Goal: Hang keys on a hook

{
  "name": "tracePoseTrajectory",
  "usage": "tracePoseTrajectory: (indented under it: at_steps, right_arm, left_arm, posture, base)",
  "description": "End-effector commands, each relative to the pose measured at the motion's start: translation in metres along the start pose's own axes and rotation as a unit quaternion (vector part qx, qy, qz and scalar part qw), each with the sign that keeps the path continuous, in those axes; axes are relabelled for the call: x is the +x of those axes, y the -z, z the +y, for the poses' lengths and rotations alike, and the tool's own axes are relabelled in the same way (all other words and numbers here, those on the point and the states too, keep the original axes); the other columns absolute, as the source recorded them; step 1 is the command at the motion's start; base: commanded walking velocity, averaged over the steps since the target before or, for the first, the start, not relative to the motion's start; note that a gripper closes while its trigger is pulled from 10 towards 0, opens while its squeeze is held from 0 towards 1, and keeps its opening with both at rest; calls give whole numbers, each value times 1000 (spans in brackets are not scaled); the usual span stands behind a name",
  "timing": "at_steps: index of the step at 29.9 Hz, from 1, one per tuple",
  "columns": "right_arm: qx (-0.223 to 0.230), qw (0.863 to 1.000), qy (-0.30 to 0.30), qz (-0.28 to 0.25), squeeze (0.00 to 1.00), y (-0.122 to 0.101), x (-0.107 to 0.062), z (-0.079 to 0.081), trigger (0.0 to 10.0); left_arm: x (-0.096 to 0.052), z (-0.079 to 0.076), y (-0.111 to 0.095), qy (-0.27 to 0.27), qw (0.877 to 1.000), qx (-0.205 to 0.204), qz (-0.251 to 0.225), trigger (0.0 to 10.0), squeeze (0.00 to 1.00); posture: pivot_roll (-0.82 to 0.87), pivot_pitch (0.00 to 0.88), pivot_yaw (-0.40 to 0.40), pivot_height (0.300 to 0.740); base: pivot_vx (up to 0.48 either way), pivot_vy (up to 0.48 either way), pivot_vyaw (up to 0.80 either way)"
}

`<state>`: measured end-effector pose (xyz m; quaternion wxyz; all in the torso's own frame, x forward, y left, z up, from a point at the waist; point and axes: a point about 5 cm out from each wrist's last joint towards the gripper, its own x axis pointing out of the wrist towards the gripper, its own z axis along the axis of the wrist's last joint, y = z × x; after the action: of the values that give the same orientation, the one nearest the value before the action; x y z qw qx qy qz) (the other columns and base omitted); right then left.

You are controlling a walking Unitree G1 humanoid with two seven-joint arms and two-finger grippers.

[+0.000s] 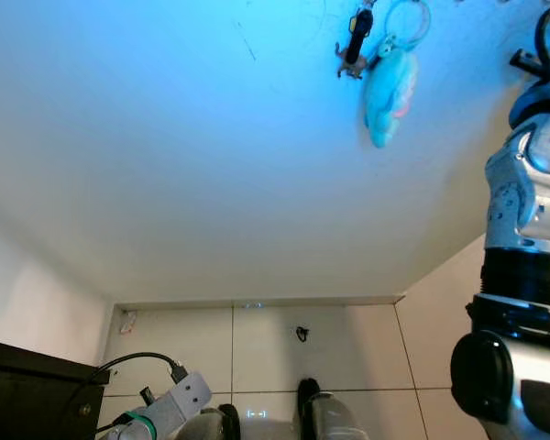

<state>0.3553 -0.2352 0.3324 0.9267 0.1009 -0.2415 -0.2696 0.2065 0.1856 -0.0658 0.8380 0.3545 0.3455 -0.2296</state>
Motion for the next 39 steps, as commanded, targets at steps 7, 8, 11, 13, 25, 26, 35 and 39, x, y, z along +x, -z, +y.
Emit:
tracePoseTrajectory:
  at_steps: [7,8,11,13,25,26,35,39]
  right_arm:
    - [112,980,5,162,0,42,-16,-3,10000]
    - [112,980,5,162,0,42,-16,-3,10000]
    - [142,972,-12,188,0,43,-22,0,10000]
    - [155,968,-20,196,0,42,-23,2,10000]
    - [146,937,-213,236,0,27,-41,40,10000]
    - [132,926,-263,237,0,26,-48,49,10000]
    - [-112,885,-450,40,0,-9,-55,56,10000]
    - [-138,860,-492,-9,0,-27,-56,51,10000]
  left_arm:
    - [-4,-9,14,16,1000,0,26,10000,0]
    - [-4,-9,14,16,1000,0,26,10000,0]
    - [-4,-9,15,15,1000,-1,26,10000,0]
    - [-4,-9,15,15,1000,0,26,10000,0]
    - [-4,-6,15,16,1000,4,27,10000,0]
    - [-4,-6,15,15,1000,3,27,10000,0]
    - [-4,-4,16,10,999,-1,31,10000,0]
    - [-5,-4,16,10,999,1,32,10000,0]
  posture:
    - [-158,212,60,740]
    - [-158,212,60,740]
    - [-162,217,65,740]
    - [-163,218,65,740]
    - [-175,230,65,740]
    - [-174,230,65,740]
    - [-161,233,69,740]
    - [-164,234,72,740]
  base:
    - [0,0,0]
    - [0,0,0]
    - [0,0,0]
    - [0,0,0]
    - [0,0,0]
    - [0,0,0]
    - [0,0,0]
    - [0,0,0]
